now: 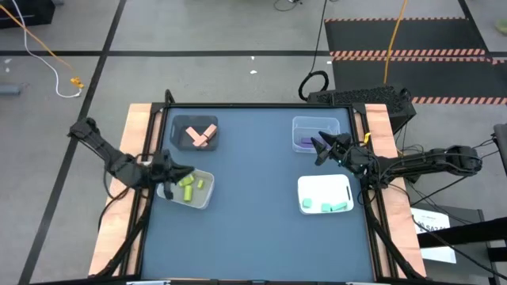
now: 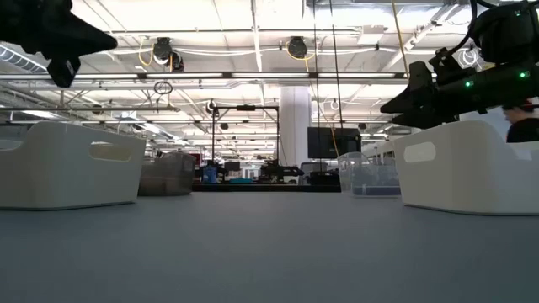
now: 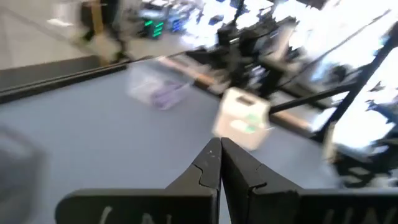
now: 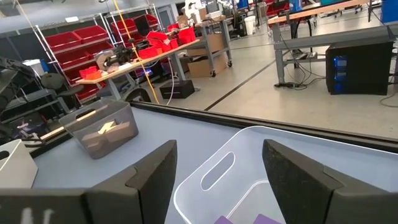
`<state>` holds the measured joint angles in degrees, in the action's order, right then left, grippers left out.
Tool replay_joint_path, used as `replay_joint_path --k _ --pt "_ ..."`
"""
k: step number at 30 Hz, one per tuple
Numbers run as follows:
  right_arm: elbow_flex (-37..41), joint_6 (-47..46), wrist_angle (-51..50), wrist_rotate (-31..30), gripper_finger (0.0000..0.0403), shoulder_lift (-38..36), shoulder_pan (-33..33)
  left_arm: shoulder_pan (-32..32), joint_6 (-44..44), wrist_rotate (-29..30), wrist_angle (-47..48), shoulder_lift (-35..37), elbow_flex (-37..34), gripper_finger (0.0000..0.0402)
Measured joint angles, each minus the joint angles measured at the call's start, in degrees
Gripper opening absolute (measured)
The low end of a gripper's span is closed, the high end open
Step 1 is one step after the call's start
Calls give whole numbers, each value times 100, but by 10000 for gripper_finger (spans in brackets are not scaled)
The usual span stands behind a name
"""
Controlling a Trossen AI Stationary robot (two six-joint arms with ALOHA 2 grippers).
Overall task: Sort & place blocks by color
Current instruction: Return to Home Position
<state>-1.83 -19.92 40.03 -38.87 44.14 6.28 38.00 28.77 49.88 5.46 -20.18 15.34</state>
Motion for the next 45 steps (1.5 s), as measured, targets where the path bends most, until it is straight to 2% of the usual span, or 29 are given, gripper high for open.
replay_joint_path --k 5,9,20,36,45 --pt "0 0 -1 0 228 0 0 -21 -850 -161 -2157 -4 -869 10" --pt "0 2 -2 0 228 0 -2 -147 -1192 -161 -3095 -2 -1406 10" --pt "1 3 -2 0 228 0 -1 -461 -659 -89 -2311 -11 -1479 10" --pt "0 3 -7 0 228 -14 0 -461 -598 -89 -2308 -9 -1479 10" --pt "0 4 -50 0 228 -810 2 -495 -600 -88 -2306 185 -1476 10"
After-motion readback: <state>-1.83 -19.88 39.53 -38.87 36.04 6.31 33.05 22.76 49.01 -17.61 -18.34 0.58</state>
